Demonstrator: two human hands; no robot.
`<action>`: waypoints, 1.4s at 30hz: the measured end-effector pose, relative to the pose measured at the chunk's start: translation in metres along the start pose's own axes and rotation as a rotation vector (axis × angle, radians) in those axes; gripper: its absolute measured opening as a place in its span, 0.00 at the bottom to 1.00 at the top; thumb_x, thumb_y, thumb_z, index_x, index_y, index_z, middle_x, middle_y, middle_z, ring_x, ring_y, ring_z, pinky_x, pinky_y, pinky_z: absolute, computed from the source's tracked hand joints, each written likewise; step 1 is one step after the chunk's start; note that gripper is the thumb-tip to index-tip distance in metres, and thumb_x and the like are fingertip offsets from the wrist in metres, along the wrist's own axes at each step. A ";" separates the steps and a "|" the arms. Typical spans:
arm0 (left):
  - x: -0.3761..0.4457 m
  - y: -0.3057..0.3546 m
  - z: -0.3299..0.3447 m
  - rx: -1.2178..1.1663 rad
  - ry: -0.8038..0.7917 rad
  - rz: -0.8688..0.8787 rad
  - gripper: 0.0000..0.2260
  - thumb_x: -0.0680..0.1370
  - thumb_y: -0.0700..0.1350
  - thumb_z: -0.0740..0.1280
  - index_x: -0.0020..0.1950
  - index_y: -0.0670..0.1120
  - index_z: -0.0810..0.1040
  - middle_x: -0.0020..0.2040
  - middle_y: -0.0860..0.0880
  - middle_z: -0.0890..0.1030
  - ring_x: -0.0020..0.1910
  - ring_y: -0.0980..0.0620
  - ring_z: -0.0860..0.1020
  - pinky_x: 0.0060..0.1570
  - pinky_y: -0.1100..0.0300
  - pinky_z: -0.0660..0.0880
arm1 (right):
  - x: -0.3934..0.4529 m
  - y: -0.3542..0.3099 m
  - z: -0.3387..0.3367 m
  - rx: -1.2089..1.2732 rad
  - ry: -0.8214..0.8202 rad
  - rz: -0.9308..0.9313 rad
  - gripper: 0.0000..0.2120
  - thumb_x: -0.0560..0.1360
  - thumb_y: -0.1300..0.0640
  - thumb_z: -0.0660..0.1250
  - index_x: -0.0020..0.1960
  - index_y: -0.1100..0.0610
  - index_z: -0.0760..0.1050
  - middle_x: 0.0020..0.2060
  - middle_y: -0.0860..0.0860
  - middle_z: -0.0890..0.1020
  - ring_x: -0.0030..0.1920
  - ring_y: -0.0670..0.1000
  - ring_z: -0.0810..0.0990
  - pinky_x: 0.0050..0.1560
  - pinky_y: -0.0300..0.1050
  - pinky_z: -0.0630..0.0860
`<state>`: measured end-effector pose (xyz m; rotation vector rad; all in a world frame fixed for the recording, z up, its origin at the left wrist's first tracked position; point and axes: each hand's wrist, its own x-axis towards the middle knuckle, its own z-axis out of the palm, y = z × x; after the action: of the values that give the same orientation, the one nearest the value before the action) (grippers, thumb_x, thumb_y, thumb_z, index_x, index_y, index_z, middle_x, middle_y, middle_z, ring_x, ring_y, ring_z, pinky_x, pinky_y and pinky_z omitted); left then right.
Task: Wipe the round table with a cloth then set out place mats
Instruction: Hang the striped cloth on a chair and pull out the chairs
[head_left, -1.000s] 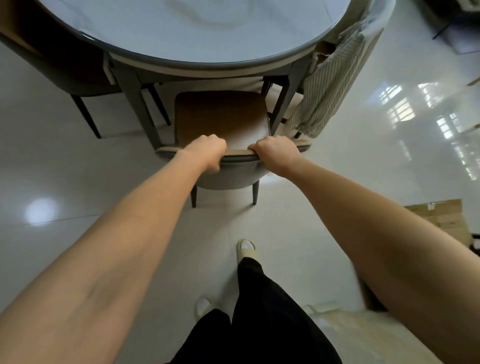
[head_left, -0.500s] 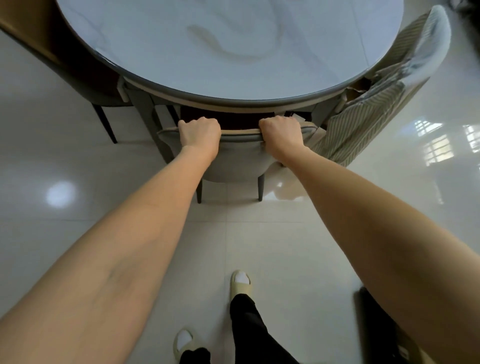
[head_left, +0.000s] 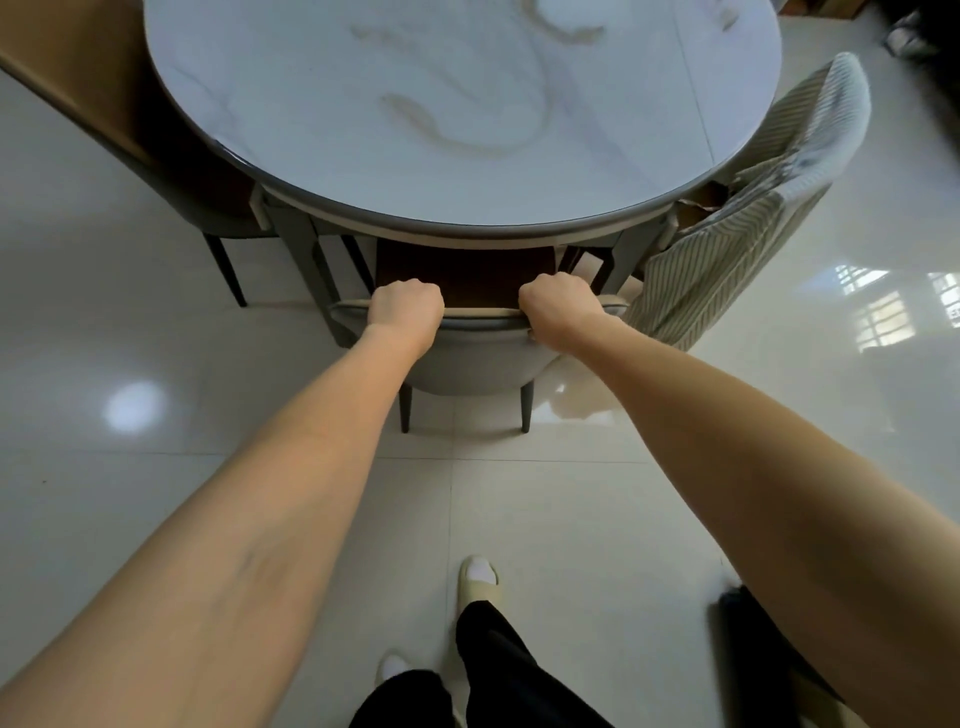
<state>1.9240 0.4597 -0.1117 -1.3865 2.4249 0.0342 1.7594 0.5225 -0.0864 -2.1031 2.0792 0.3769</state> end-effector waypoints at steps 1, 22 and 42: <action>-0.007 0.002 0.002 0.010 -0.009 0.014 0.06 0.76 0.38 0.68 0.52 0.45 0.79 0.40 0.47 0.73 0.45 0.44 0.77 0.38 0.55 0.69 | -0.008 -0.003 0.003 0.007 -0.006 -0.002 0.09 0.79 0.64 0.61 0.56 0.62 0.77 0.41 0.55 0.75 0.41 0.55 0.74 0.42 0.47 0.70; -0.045 0.043 -0.015 -0.119 -0.358 0.223 0.11 0.75 0.36 0.67 0.57 0.40 0.76 0.49 0.44 0.76 0.51 0.43 0.78 0.47 0.54 0.75 | -0.045 -0.016 0.035 0.124 -0.240 0.037 0.12 0.74 0.64 0.65 0.57 0.57 0.78 0.49 0.55 0.80 0.47 0.56 0.80 0.51 0.51 0.80; 0.025 0.022 -0.043 -0.122 -0.318 0.133 0.13 0.76 0.34 0.66 0.60 0.40 0.75 0.51 0.43 0.76 0.49 0.44 0.77 0.49 0.54 0.75 | 0.037 0.008 0.003 0.153 -0.198 0.003 0.12 0.75 0.65 0.65 0.57 0.58 0.77 0.42 0.53 0.76 0.43 0.54 0.79 0.48 0.49 0.80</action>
<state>1.8822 0.4423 -0.0819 -1.1635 2.2710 0.4091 1.7516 0.4881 -0.0997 -1.8938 1.9344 0.3959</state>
